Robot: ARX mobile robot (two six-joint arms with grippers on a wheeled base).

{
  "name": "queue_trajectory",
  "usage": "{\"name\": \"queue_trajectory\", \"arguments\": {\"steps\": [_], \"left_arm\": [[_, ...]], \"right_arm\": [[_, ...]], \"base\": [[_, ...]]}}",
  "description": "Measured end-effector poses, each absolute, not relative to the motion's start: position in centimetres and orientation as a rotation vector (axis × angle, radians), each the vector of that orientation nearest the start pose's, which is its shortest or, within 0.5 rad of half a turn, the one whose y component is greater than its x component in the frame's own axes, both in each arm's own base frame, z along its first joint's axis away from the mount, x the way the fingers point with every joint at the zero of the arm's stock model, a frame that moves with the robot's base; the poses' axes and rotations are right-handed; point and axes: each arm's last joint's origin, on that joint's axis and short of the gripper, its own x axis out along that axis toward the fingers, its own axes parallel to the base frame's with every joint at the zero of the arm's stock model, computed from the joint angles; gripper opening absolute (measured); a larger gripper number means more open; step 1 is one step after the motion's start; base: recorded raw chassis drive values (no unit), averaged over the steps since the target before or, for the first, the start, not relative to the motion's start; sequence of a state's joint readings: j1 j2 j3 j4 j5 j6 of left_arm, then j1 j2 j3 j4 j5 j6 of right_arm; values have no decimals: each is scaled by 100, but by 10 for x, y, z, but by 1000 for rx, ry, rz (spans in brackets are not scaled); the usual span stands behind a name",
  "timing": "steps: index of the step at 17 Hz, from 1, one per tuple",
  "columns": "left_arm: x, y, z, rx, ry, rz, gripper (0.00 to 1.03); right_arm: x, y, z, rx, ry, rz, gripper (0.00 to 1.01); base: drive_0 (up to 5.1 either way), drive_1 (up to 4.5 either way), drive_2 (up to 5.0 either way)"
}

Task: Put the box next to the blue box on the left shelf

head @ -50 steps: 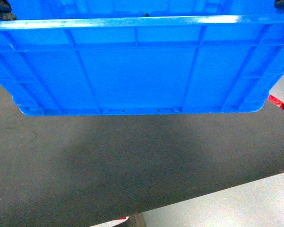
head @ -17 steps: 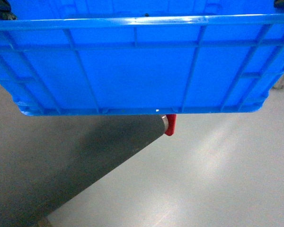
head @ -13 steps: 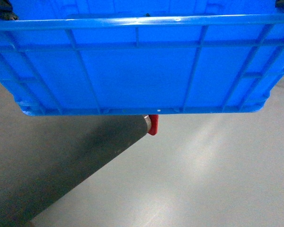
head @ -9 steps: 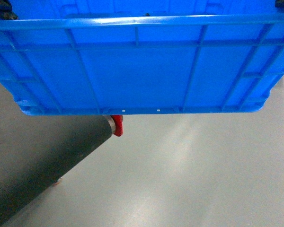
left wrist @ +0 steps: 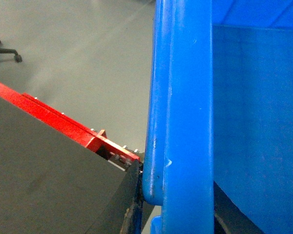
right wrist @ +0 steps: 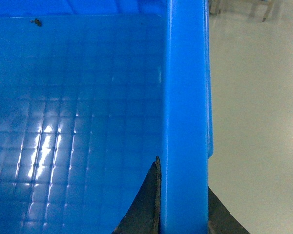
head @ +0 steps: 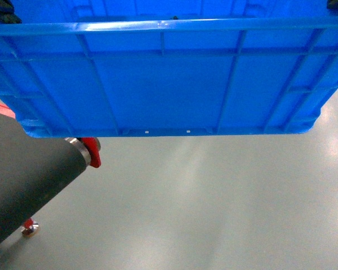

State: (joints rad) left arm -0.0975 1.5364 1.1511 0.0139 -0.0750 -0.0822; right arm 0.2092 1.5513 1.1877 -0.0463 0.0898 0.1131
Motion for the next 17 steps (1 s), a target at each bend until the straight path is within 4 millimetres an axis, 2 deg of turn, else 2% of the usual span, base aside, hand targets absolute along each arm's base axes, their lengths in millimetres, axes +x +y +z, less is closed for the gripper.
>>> {"name": "queue_trajectory", "arguments": {"steps": [17], "left_arm": [[349, -32, 296, -49, 370, -7, 20]], "right_arm": [[347, 71, 298, 51, 413, 94, 8]], "base": [[-155, -155, -155]]}}
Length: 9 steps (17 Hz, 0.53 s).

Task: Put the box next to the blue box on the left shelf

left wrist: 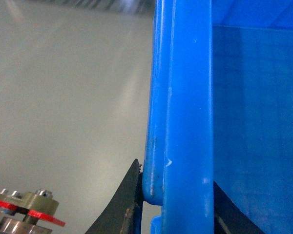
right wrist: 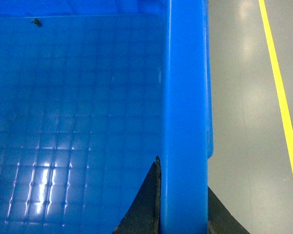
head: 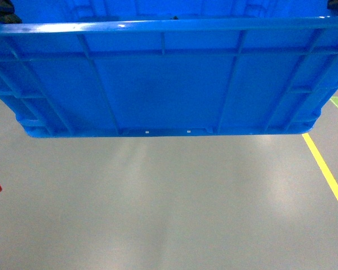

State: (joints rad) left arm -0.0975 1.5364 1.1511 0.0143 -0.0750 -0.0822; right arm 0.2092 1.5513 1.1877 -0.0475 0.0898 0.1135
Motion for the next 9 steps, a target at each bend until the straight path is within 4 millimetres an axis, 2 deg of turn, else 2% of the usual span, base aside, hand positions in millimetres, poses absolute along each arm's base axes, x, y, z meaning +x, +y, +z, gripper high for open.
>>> {"name": "queue_trajectory", "arguments": {"steps": [6, 7, 9], "left_arm": [[349, -32, 296, -49, 370, -7, 20], [349, -33, 296, -49, 368, -11, 20], [348, -35, 295, -47, 378, -15, 19]], "right_arm": [[347, 71, 298, 51, 412, 94, 8], [346, 71, 298, 51, 412, 92, 8], [345, 70, 298, 49, 418, 87, 8]], "base": [[-154, -154, -154], [0, 0, 0], [28, 459, -403]]}}
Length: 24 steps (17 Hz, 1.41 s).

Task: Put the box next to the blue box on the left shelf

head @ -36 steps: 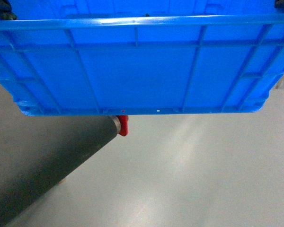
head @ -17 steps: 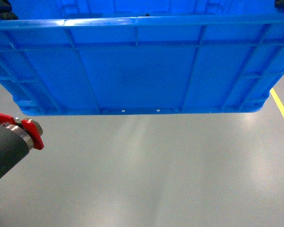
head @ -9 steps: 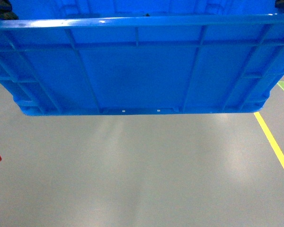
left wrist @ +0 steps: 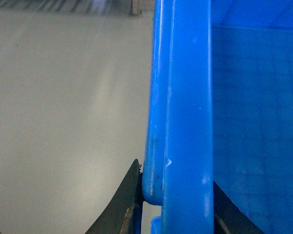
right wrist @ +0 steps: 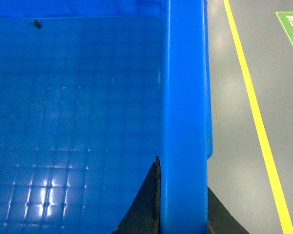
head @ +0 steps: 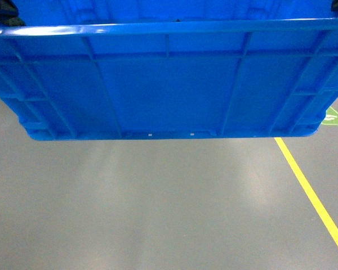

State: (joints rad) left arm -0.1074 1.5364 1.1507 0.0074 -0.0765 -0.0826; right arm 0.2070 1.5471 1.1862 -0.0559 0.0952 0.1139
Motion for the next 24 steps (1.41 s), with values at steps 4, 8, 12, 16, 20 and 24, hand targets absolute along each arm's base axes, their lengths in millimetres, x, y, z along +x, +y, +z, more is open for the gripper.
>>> {"name": "queue_trajectory", "arguments": {"steps": [4, 8, 12, 16, 20, 24], "left_arm": [[347, -35, 297, -47, 368, -10, 19], [348, -35, 298, -48, 365, -12, 19], [348, -35, 298, -48, 365, -11, 19], [348, -35, 298, -48, 364, -10, 19], [348, -35, 298, -47, 364, -9, 19], [347, -35, 298, -48, 364, -9, 19]], "right_arm": [[344, 70, 300, 51, 407, 90, 8], [344, 70, 301, 50, 407, 89, 8], [345, 70, 300, 52, 408, 89, 8], [345, 70, 300, 52, 406, 89, 8], [345, 70, 300, 53, 406, 90, 8], [345, 70, 300, 52, 409, 89, 8]], "base": [[29, 463, -404], [24, 457, -410], [3, 436, -430], [7, 440, -426], [5, 438, -428], [-3, 431, -436]]}}
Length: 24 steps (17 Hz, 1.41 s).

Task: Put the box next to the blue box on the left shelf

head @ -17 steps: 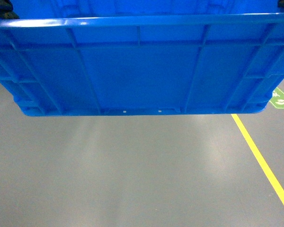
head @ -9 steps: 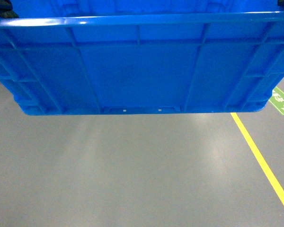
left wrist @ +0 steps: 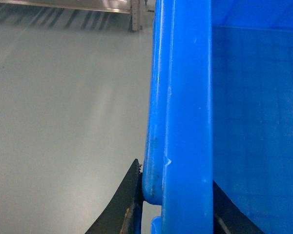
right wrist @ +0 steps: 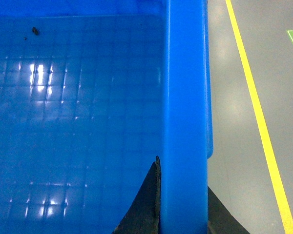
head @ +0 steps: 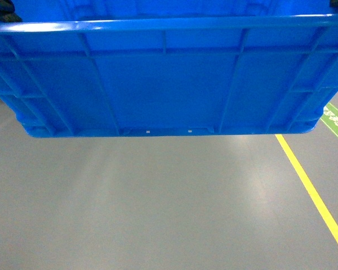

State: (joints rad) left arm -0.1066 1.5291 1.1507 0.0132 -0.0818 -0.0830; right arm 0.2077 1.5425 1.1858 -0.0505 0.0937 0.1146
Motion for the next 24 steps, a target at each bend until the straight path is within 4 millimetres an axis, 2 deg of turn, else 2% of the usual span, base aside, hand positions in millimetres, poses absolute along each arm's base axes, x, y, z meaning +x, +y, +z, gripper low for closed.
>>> {"name": "queue_trajectory", "arguments": {"steps": [24], "left_arm": [[347, -35, 298, -46, 367, -10, 19]], "right_arm": [[345, 70, 299, 53, 411, 89, 8]], "base": [[1, 435, -432]]}}
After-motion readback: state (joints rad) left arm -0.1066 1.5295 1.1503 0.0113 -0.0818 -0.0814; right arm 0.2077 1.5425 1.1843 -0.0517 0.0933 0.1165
